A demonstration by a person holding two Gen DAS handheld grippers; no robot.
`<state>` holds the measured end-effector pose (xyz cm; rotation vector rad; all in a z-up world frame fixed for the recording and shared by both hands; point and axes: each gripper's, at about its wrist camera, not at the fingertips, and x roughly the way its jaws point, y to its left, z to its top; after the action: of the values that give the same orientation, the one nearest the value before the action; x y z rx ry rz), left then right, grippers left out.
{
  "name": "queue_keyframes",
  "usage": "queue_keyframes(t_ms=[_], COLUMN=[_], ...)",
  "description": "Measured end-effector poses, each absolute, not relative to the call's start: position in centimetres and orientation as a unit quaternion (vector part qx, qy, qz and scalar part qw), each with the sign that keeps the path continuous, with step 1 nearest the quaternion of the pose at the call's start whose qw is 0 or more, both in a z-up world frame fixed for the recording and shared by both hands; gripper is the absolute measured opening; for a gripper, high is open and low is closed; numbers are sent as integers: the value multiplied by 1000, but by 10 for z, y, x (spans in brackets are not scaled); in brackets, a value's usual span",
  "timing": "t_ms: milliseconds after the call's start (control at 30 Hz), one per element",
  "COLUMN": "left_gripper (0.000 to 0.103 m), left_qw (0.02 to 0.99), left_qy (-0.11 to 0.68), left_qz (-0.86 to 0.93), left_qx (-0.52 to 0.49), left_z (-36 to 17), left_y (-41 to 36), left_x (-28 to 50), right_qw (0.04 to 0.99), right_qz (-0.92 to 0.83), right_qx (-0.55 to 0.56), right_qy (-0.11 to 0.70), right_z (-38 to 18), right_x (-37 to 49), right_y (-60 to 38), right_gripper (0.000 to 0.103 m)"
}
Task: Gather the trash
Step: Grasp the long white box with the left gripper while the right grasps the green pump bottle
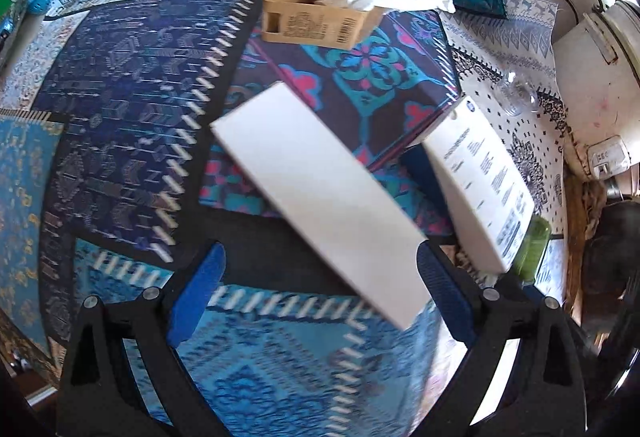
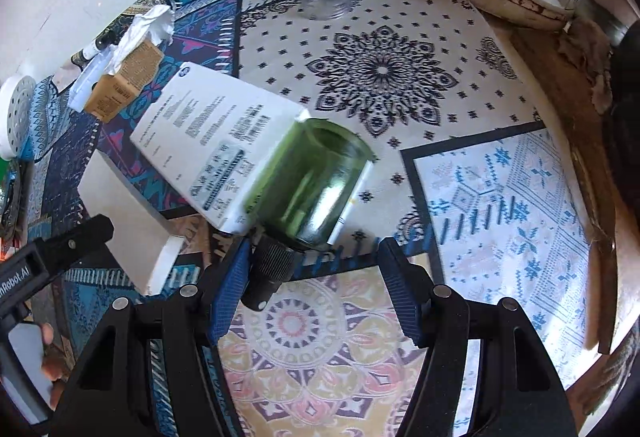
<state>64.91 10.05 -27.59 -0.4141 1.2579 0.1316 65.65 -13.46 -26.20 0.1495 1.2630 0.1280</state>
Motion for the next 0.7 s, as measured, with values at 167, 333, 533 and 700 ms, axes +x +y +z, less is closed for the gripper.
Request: queue_keyframes(t_ms=[167, 333, 533, 700], left_gripper=[97, 97, 97, 97], left_qw=[790, 795, 792, 793], left_qy=[584, 587, 595, 596], left_qz=[78, 113, 109, 99], left_qx=[-167, -109, -80, -85], left_z=[-280, -290, -291, -292], left_y=[73, 57, 72, 93], left_x=[664, 668, 643, 631], right_qw=[807, 808, 822, 819], right_qz=[38, 54, 98, 107], right_qx=[67, 78, 44, 18], right_qy=[586, 582, 560, 563], right_z=[-256, -246, -235, -236], right_x=[648, 643, 657, 686], right_y=[-168, -186, -169, -156], right_gripper=[62, 62, 62, 62])
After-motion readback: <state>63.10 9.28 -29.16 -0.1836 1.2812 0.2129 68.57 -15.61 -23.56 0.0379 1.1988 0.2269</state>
